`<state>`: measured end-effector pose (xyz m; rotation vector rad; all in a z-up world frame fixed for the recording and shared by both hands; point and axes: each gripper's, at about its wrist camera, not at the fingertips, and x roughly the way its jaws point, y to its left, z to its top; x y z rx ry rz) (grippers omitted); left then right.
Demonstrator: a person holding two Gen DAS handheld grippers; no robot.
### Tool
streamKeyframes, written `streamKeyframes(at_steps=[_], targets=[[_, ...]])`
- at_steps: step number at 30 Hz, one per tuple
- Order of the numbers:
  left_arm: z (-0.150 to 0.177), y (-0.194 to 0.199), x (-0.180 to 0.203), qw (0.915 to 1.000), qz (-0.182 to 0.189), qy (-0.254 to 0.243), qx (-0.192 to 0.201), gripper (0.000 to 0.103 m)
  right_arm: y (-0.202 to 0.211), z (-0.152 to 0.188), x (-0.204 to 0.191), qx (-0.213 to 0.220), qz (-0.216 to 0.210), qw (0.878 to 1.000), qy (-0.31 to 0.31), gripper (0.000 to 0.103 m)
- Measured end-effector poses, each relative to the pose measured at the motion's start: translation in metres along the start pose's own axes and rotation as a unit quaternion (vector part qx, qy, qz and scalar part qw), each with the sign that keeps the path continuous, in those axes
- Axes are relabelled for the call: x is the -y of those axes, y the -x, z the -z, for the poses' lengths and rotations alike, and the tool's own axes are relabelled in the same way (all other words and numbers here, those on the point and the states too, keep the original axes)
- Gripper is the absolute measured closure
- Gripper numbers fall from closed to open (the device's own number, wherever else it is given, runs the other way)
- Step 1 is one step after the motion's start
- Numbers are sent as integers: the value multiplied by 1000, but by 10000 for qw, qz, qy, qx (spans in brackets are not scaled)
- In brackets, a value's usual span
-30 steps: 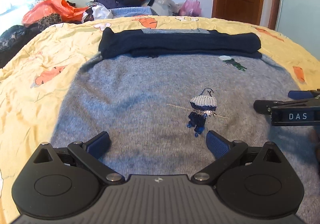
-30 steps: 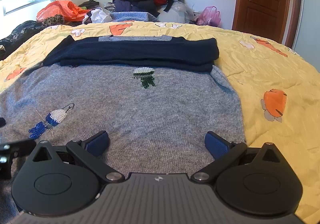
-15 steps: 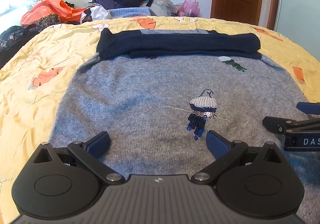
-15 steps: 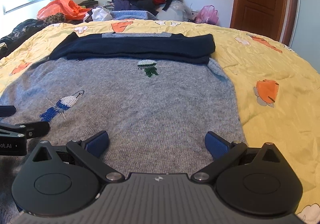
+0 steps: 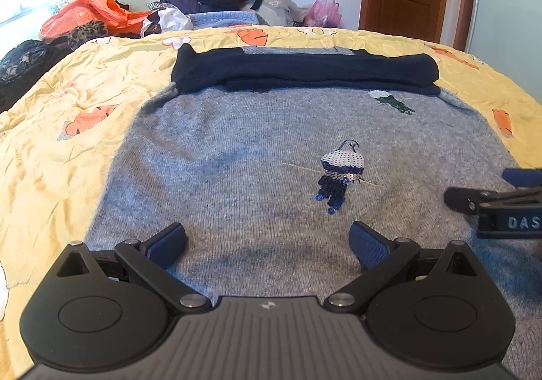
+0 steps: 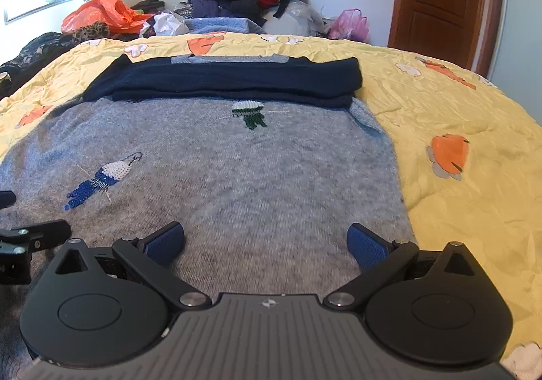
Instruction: Fold small clothes
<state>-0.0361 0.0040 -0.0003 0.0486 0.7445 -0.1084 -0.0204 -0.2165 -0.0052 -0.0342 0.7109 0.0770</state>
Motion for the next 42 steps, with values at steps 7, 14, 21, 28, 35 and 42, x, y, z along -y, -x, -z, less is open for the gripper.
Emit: streamKeyframes(at_steps=[7,14,21,28,35,42], targets=[[0,-1,0,10000,-3,1,1,0,17,16,-3,23,-51,10000,36,0],[3,7,3,10000,-85,-16,-7,0,14,14,-4,39,-84,9999,55,0],[23,26,5,9997,-157,-168,103,0,16,15,-5,42,-31,10000,48,0],[29,31,-1,9999,-52,-72,125,0,38,32,-7,8,3,10000,50,0],[28,34,0,10000,-75,-62,-12,0,45,38,-8,7,-3,10000,99,0],[42,52,-2,9998,39,-181,-121,0,68,56,-2,-27,-217,9994,259,0]])
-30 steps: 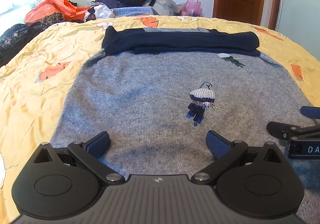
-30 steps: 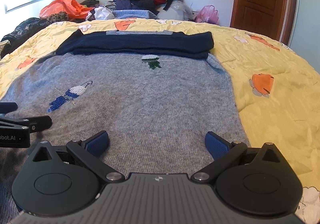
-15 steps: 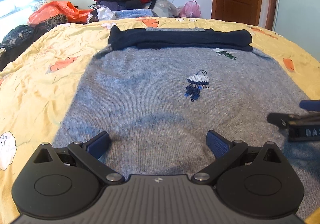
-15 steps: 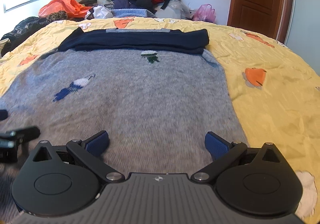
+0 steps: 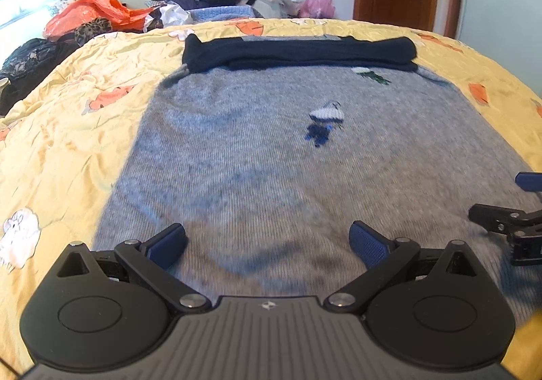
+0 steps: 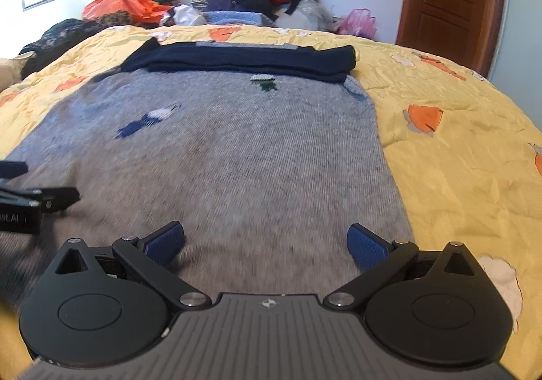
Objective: Fold small clothes
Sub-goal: 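Grasp the ribbed hem with both grippers and lift it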
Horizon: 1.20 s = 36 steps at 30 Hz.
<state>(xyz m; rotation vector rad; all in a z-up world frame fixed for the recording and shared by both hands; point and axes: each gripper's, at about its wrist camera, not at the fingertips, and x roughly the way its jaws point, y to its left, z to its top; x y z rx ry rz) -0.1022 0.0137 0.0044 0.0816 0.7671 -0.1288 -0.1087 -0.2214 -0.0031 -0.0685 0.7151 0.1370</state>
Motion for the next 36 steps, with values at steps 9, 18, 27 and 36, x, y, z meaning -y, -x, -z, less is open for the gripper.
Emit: streamKeyframes(at_steps=[9,18,27,36], targets=[[17,23,-5,9997,143,-206,-29,0,35,28,9,21,-299,9993,235,0],[35,45,-21,9981,342,-466,-218,0,56,42,19,-189,-564,9971,470,0],[38,55,-23,9979,304,-497,-288,0,65,44,19,-250,-564,9963,592,1],[42,61,-68,9952,392,658,-616,0,79,48,80,-702,-551,9947,-517,0]])
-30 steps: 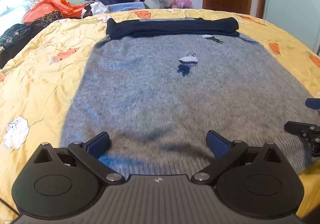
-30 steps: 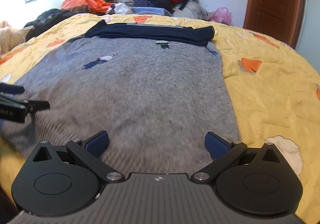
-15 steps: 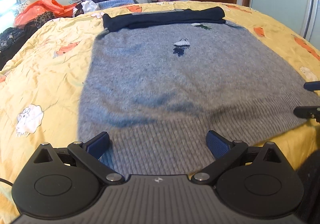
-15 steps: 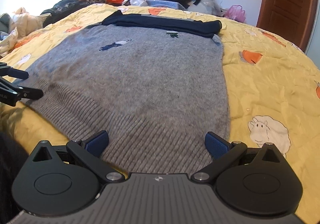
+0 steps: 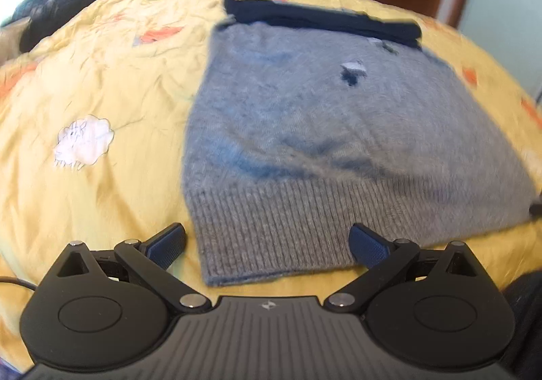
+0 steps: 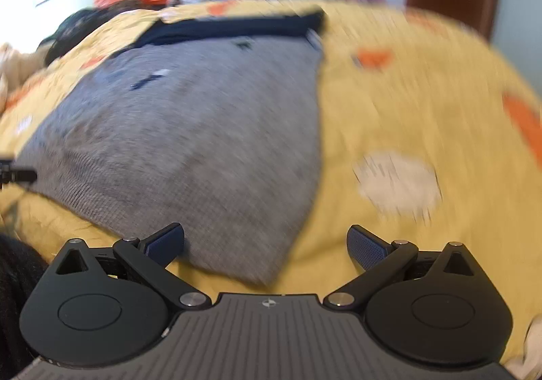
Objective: Fold small clothes
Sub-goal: 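Grasp the ribbed hem with both grippers and lift it, then fold the held ribbed hem over toward the navy sleeve band with both grippers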
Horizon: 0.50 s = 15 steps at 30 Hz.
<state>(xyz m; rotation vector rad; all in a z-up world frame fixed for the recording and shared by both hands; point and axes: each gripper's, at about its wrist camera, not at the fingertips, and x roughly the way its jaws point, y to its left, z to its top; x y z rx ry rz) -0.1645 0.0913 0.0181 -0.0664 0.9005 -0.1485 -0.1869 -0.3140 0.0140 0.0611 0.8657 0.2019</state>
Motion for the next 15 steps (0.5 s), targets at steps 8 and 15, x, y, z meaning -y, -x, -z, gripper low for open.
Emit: streamKeyframes(at_steps=[8,15], targets=[[-15,-7,-36,9664,1750,1870,-231,0,0,-10,47,-684,-2046,9608,-1741,0],[-19,-13,-38,9569,2017,2066,-322,4,-20,-6,77,-664,-2961,9037,-3021,2]])
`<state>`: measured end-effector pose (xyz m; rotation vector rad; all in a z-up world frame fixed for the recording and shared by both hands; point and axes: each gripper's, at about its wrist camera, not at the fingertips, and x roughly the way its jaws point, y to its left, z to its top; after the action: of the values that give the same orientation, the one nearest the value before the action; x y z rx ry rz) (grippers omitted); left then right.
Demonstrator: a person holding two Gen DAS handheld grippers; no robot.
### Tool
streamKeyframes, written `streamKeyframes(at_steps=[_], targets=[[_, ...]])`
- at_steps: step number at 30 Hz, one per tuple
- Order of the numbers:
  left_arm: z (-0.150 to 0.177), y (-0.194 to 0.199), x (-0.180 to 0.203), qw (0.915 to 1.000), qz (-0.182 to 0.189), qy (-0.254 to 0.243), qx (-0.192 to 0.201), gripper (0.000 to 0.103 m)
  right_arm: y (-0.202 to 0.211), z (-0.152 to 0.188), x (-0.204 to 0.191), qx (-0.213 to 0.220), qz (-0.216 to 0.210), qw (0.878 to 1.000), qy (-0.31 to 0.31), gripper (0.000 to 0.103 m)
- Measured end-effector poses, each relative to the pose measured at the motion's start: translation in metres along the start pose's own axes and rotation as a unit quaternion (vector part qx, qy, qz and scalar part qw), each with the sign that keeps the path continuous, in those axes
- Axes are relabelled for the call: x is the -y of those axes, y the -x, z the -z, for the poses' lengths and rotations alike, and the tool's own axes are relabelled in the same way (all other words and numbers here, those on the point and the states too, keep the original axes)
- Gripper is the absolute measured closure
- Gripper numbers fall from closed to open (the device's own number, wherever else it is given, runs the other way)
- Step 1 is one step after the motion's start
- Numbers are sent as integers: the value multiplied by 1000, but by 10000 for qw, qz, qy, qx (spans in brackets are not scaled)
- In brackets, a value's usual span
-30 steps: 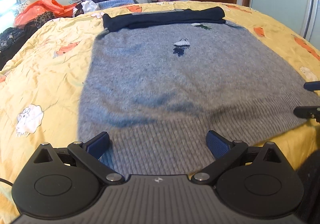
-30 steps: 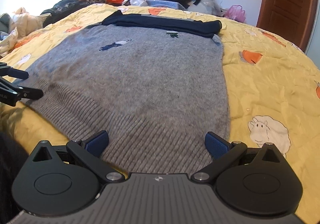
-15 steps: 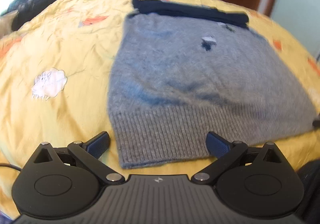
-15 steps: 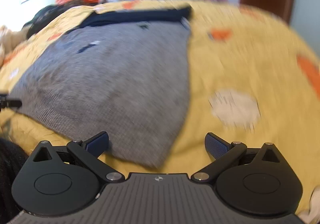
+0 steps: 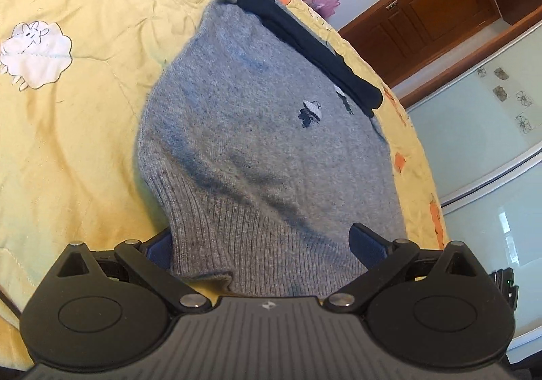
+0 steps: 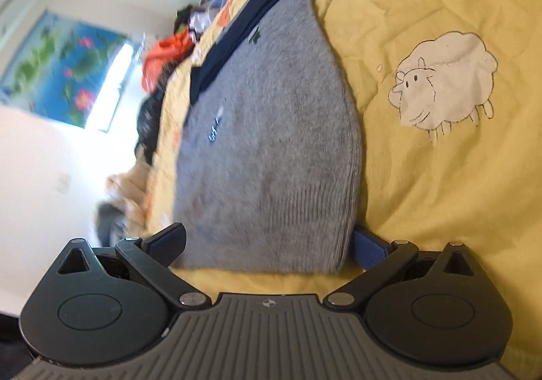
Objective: Fold small clothes
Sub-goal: 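Fold the held ribbed hem over toward the navy sleeve band with both grippers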
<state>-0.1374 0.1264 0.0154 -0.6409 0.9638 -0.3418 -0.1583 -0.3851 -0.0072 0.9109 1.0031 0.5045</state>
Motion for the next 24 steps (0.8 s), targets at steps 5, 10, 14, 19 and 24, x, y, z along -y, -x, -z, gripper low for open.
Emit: streamKeyframes(at_steps=[5,10,14,19,24], targets=[[-6,-2,-7,9998,-131,62,-114,51,-10,-14,-5,-133,94,9998,67,15],[-8,-2,-9,9997,-173,1,-159,57,-13,-17,2,-218,680,9974,50,90],[-12,-1,-12,9994,-224,-15,-263,65,-12,-12,11,-178,709,9973,13,91],[-14,5,-16,9989,-313,-108,-330,69,-11,-12,12,-191,705,9973,58,91],[-13,8,-16,9979,-553,-146,-291,94,-13,-14,8,-151,705,9973,98,90]])
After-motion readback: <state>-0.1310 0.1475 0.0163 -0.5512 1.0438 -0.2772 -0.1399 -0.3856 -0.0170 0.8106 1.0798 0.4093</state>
